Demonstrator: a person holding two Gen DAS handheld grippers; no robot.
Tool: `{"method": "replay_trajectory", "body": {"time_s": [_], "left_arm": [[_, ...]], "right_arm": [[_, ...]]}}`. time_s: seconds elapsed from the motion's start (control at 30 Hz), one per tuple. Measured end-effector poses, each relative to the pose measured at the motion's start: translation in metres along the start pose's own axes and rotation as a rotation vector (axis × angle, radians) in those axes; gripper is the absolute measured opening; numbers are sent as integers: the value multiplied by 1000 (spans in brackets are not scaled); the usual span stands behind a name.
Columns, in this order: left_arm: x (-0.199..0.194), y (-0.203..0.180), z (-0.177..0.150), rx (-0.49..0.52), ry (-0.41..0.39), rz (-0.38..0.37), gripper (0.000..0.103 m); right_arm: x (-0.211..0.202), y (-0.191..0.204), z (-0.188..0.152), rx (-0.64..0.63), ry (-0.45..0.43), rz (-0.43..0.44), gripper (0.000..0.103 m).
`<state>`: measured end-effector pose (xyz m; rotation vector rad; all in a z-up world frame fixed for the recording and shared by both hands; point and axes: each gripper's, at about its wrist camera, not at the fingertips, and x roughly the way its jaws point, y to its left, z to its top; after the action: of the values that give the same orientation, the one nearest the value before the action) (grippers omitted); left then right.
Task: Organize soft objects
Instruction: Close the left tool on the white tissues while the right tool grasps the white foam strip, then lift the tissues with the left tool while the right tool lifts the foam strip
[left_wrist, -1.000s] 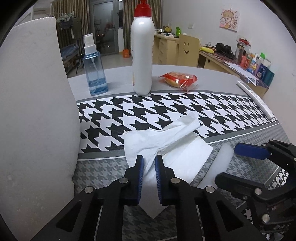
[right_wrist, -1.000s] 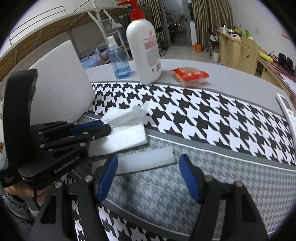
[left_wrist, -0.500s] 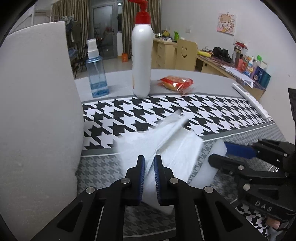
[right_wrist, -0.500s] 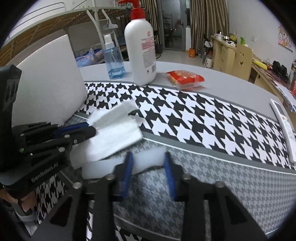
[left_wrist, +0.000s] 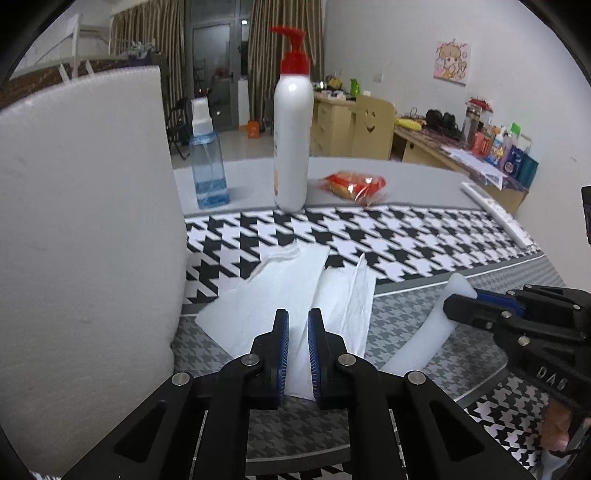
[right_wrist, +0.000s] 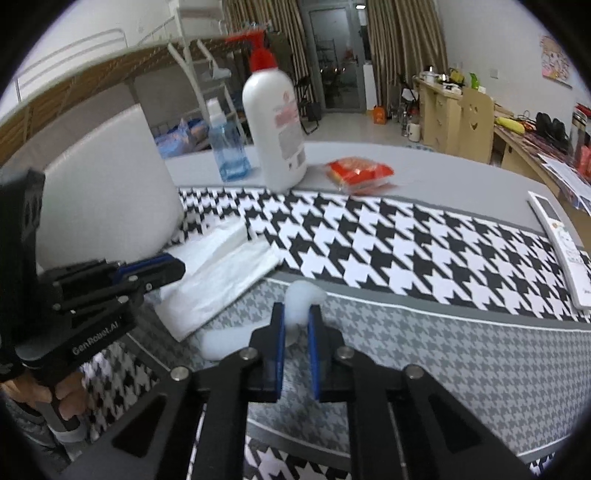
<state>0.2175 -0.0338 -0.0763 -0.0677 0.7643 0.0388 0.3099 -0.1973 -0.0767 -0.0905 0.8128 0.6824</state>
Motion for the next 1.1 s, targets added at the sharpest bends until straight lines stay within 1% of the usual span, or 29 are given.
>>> {"method": "replay_trajectory", "body": {"time_s": [0.13,0.3,0.37,0.4,0.57,0.63,0.73,0.77,0.8,0.83,0.87,0.9,0.93,1.03,1.1], "left_arm": [[-10,-4,-1,26,-43,-4,11],[-21,-9,-4,40,-70,-42,11],[-23,-10,-7,48,-73,-43,10],[-25,-10,-8,49,-76,-50,8],[-30,-8,-9,62,-94,-59,7],[-26,-9,-7,89,-76,-62,7],[-15,-6,-6,63,-31,-72,9],[-11,-5,-5,61,-9,-78,10],[-6,-6,-6,60,11,-80,16],[-5,-6,-6,59,21,-79,24],[-3,-6,-7,59,26,-80,30],[-3,-7,-8,62,28,-79,43],[-2,-8,-8,68,29,-71,53],[0,-7,-6,64,29,-58,54],[8,-4,-6,54,59,-54,54]], "right_arm": [[-12,3,0,6,-46,-4,15],[-26,4,-3,30,-92,-22,14],[-28,4,-3,39,-101,-35,14],[-30,3,-4,48,-105,-40,14],[-33,-1,-4,76,-120,-54,14],[-35,0,-5,75,-128,-60,15],[-37,0,-6,73,-140,-56,14],[-38,1,-7,73,-145,-55,14],[-38,1,-7,74,-148,-51,15],[-38,1,-8,74,-149,-47,15],[-38,0,-8,75,-149,-44,15],[-38,0,-8,75,-150,-42,15],[-38,0,-8,76,-150,-40,15],[-38,-1,-8,77,-150,-26,15],[-38,-2,-9,80,-151,-13,15]]}}
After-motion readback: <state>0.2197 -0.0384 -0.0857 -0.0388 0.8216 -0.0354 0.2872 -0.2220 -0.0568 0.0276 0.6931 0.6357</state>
